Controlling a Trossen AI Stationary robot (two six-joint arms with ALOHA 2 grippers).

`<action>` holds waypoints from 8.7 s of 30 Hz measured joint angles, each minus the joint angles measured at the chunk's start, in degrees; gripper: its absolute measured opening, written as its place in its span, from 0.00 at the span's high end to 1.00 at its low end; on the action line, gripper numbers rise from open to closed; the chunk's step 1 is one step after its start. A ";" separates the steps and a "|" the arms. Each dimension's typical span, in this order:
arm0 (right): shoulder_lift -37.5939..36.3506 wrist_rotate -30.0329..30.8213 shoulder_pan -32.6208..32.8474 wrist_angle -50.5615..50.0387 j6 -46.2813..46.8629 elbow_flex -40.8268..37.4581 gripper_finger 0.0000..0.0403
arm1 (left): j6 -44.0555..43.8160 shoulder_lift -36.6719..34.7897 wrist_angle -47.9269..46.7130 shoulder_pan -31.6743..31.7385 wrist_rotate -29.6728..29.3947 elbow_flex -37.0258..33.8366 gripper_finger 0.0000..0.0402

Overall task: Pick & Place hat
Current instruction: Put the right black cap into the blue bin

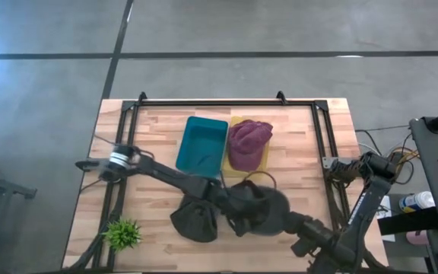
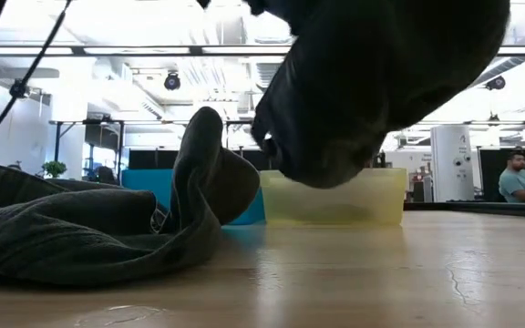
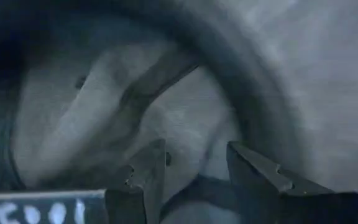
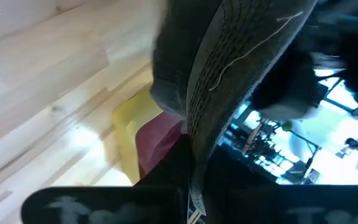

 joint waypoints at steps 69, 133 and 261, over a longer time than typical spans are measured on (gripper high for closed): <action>2.56 -16.65 6.97 4.11 19.82 -4.44 0.96 | -17.32 -18.48 0.74 3.23 -4.05 -22.74 0.59; 2.97 -4.22 -0.68 24.93 -4.19 -10.29 0.97 | -12.25 11.61 15.51 -0.74 2.90 0.24 0.59; 1.84 -14.98 -6.68 32.22 17.97 -2.71 0.56 | 14.35 -4.35 -19.99 -9.62 -14.32 -0.78 0.59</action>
